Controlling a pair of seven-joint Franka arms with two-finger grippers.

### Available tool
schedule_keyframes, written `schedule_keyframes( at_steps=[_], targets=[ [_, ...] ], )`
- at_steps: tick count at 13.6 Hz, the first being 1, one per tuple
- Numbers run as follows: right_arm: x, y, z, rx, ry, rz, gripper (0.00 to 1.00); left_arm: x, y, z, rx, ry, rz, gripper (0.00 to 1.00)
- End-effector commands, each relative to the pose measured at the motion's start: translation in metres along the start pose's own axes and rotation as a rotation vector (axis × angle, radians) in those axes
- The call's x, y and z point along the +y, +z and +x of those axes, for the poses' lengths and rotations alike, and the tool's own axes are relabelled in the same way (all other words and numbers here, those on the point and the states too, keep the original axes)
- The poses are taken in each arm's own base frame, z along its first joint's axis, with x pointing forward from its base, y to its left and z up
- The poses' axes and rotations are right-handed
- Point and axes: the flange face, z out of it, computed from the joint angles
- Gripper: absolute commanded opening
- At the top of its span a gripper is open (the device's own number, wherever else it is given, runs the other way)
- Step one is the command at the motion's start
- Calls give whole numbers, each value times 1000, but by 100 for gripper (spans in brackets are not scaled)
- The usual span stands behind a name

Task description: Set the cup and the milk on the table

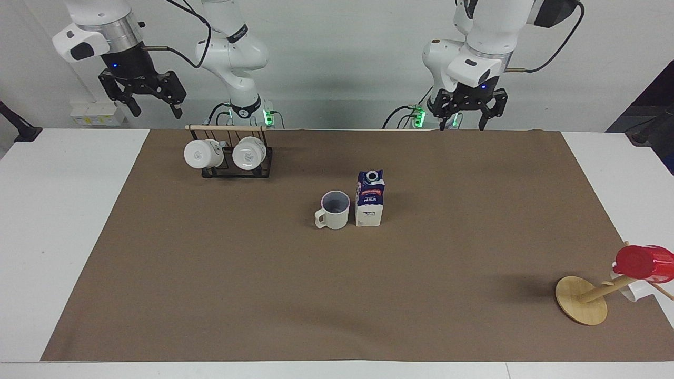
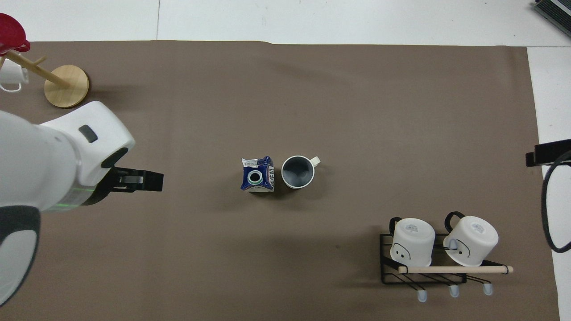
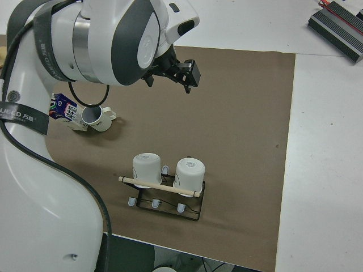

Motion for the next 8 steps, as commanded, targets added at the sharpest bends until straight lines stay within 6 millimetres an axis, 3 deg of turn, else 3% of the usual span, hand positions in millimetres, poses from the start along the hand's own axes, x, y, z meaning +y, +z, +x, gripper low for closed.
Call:
schedule_keyframes(
  at_steps=[1, 8],
  targets=[
    [1, -2, -8, -7, -17, 13, 100, -19, -11, -6, -42, 31, -38, 100],
    [1, -1, -7, -8, -17, 14, 100, -61, -32, -11, -33, -40, -90, 100]
  ],
)
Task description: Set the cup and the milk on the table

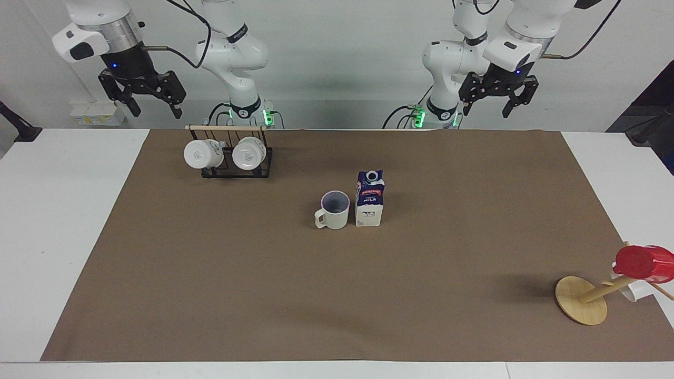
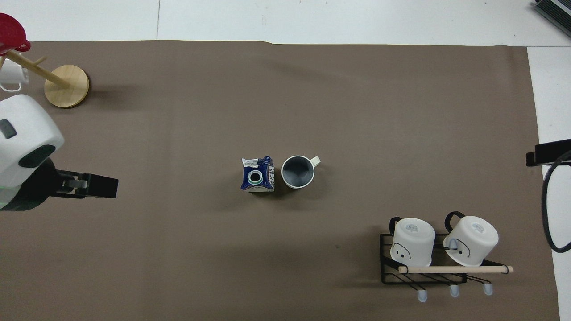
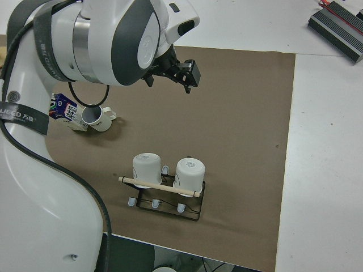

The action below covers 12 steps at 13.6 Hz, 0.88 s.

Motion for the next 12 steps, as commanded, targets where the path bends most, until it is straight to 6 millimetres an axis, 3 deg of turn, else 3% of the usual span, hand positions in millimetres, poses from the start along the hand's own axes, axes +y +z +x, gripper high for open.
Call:
schedule_keyframes(
  at_steps=[1, 5, 12],
  targets=[
    [1, -1, -7, -9, -17, 13, 100, -24, -10, -2, -7, 0, -23, 100],
    [1, -1, -7, -9, -17, 14, 100, -60, -10, 0, -4, 31, -29, 100],
    [1, -1, -7, -9, -17, 13, 100, -59, -10, 0, -6, 32, -27, 100]
  ],
)
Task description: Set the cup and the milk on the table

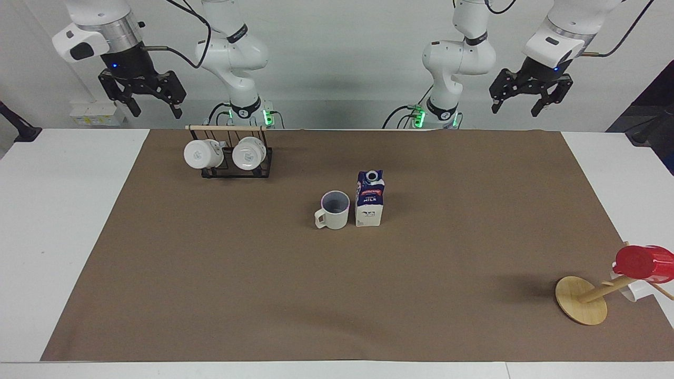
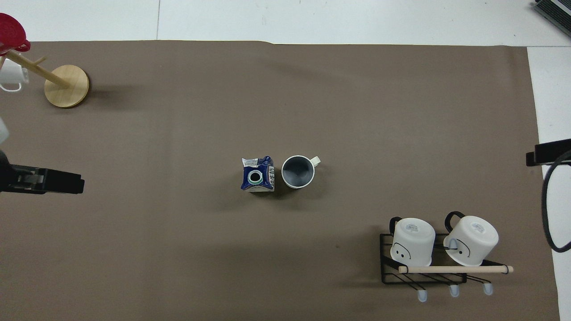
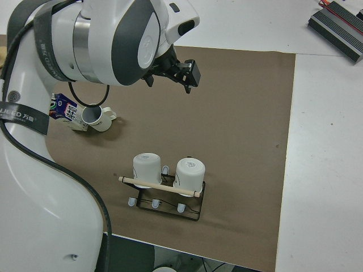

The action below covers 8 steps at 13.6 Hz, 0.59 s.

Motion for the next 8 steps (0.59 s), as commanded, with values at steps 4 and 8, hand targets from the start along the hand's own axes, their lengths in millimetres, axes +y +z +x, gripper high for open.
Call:
schedule_keyframes(
  at_steps=[4, 8],
  targets=[
    [1, -1, -7, -9, -17, 14, 100, -1, -5, -3, -6, 9, -8, 100],
    [1, -1, -7, -7, -17, 14, 100, -18, -6, -4, -7, -28, -7, 100]
  ],
)
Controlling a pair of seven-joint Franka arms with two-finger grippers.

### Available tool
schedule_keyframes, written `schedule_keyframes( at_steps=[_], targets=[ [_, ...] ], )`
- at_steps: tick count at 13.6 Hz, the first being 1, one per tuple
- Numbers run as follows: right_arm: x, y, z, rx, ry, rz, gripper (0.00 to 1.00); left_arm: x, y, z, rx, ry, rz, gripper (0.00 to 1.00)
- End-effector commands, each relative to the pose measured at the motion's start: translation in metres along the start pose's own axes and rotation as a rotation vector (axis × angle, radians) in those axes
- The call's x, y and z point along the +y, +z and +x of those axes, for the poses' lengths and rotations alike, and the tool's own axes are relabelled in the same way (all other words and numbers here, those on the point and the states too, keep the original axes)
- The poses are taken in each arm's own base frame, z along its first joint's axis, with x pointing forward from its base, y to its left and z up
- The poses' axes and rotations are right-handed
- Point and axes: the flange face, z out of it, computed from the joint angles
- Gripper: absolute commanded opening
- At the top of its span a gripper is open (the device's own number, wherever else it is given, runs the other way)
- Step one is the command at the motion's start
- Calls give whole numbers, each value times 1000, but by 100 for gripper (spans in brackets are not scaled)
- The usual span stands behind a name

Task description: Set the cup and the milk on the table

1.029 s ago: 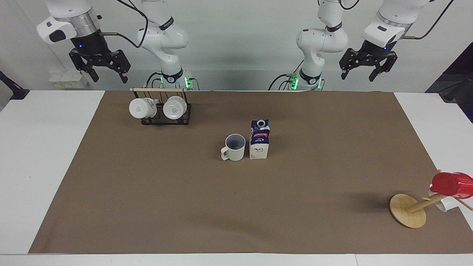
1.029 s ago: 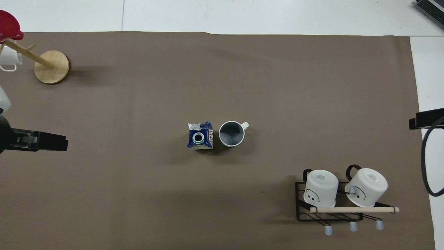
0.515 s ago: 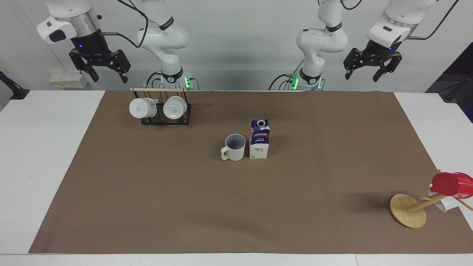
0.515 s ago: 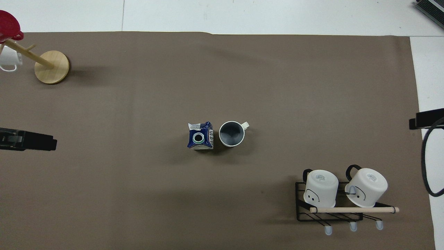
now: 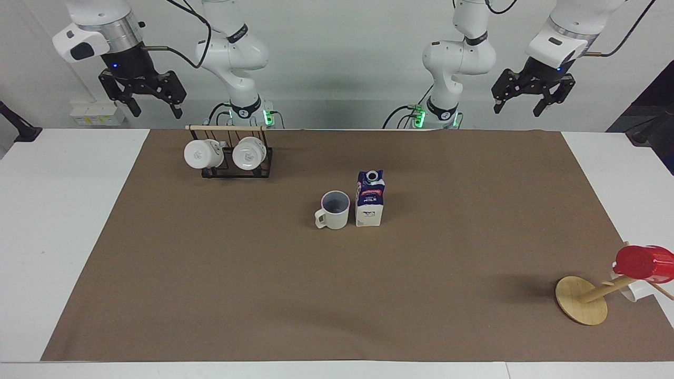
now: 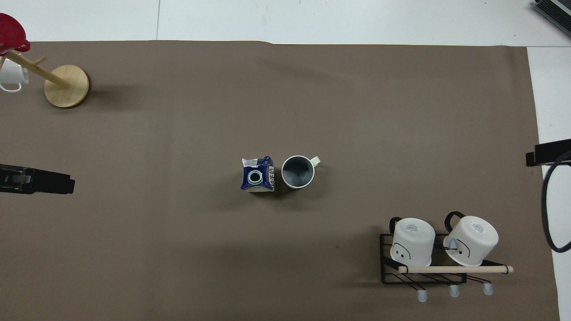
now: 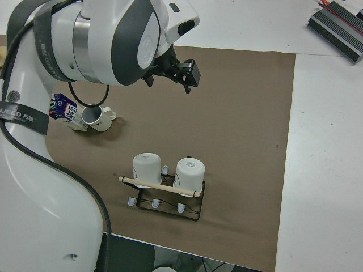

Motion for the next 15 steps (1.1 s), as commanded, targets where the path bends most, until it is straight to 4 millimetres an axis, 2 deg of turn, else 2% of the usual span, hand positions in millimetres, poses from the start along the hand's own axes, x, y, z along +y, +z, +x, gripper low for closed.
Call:
schedule_keyframes(
  at_steps=[1, 6, 15],
  targets=[
    [1, -1, -7, -8, -17, 13, 100, -5, -6, -3, -7, 1, -8, 100],
    [1, -1, -7, -8, -17, 14, 100, -11, -5, -5, -17, -12, -6, 100],
    [1, -1, -7, -8, -17, 14, 100, -8, -5, -5, -19, 6, 1, 100]
  ],
)
